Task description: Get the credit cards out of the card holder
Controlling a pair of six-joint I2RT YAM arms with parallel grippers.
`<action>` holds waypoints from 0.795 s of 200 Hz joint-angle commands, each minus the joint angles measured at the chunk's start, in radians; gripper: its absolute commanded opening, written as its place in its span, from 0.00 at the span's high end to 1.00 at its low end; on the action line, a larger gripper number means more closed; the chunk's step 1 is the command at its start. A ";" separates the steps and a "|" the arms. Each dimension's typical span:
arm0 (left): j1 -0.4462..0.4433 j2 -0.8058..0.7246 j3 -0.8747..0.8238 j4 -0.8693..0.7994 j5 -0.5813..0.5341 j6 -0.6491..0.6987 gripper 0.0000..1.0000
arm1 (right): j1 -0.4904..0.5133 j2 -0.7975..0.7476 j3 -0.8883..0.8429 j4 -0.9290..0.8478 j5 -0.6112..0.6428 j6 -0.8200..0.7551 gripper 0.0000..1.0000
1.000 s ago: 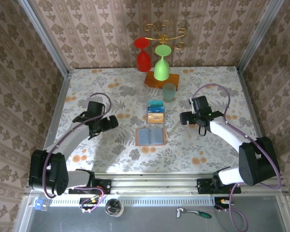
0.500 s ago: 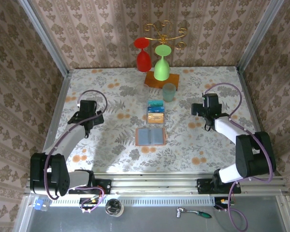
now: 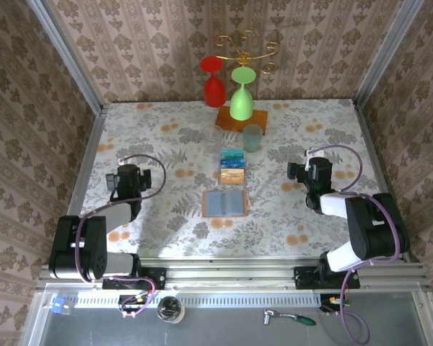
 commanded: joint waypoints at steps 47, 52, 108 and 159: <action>0.030 0.142 -0.043 0.401 0.167 0.053 0.00 | -0.026 0.028 -0.037 0.195 -0.095 -0.011 0.00; 0.030 0.158 -0.045 0.419 0.171 0.054 0.00 | -0.027 0.030 -0.037 0.200 -0.097 -0.010 0.00; 0.047 0.213 -0.024 0.428 0.196 0.045 0.00 | -0.027 0.029 -0.036 0.197 -0.097 -0.011 0.00; 0.033 0.212 -0.033 0.441 0.193 0.063 0.00 | -0.027 0.034 -0.033 0.192 -0.097 -0.011 0.00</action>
